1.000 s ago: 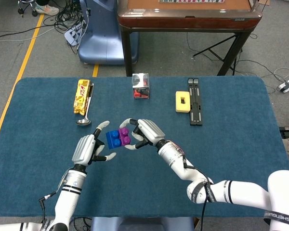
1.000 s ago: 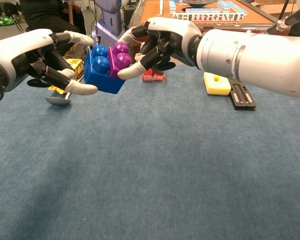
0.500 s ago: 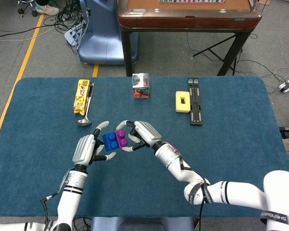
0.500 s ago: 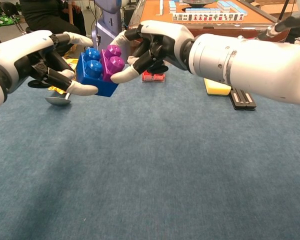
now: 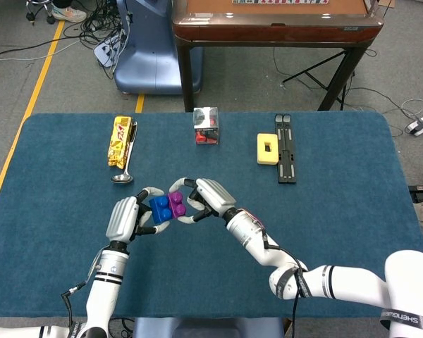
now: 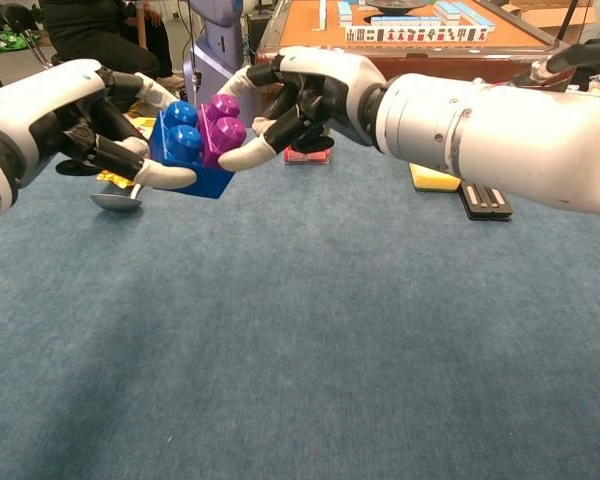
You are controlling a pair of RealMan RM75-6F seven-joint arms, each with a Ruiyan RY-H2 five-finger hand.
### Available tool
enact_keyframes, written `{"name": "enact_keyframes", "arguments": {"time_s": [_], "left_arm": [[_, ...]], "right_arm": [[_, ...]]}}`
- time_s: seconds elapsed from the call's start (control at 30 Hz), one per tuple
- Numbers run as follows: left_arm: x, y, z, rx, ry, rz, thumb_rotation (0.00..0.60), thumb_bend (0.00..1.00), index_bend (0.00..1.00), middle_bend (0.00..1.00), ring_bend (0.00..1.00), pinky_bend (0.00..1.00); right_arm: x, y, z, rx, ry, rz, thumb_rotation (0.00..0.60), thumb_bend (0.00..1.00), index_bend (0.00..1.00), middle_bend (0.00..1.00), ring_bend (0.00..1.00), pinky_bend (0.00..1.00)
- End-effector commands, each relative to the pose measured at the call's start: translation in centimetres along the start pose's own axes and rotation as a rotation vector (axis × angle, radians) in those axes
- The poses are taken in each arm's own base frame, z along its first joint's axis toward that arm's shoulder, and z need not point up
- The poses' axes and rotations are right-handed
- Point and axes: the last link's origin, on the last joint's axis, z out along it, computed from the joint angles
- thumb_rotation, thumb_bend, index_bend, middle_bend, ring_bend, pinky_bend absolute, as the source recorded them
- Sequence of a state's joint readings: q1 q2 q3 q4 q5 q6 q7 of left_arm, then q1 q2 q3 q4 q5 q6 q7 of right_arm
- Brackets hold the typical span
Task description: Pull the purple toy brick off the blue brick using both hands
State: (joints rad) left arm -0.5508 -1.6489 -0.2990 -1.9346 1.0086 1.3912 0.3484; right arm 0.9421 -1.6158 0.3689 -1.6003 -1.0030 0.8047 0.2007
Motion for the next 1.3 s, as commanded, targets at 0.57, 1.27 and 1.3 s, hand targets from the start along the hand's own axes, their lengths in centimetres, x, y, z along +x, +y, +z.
{"name": "enact_keyframes", "arguments": {"time_s": [0.57, 1.27, 1.3], "left_arm": [[-0.29, -0.03, -0.13, -0.011, -0.011, 0.007, 0.6, 0.0, 0.63, 1.0, 0.94, 1.0], [-0.6, 0.26, -0.28, -0.03, -0.028, 0.027, 0.6, 0.0, 0.65, 1.0, 0.94, 1.0], [-0.61, 0.28, -0.28, -0.031, -0.028, 0.028, 0.6, 0.0, 0.65, 1.0, 0.94, 1.0]], "right_arm": [[-0.19, -0.04, 0.07, 0.018, 0.014, 0.021, 0.6, 0.49, 0.66, 1.0, 1.0, 1.0], [-0.01, 0.07, -0.12, 0.036, 0.032, 0.047, 0.6, 0.49, 0.67, 1.0, 1.0, 1.0], [0.0, 0.07, -0.13, 0.037, 0.033, 0.048, 0.6, 0.49, 0.67, 1.0, 1.0, 1.0]]}}
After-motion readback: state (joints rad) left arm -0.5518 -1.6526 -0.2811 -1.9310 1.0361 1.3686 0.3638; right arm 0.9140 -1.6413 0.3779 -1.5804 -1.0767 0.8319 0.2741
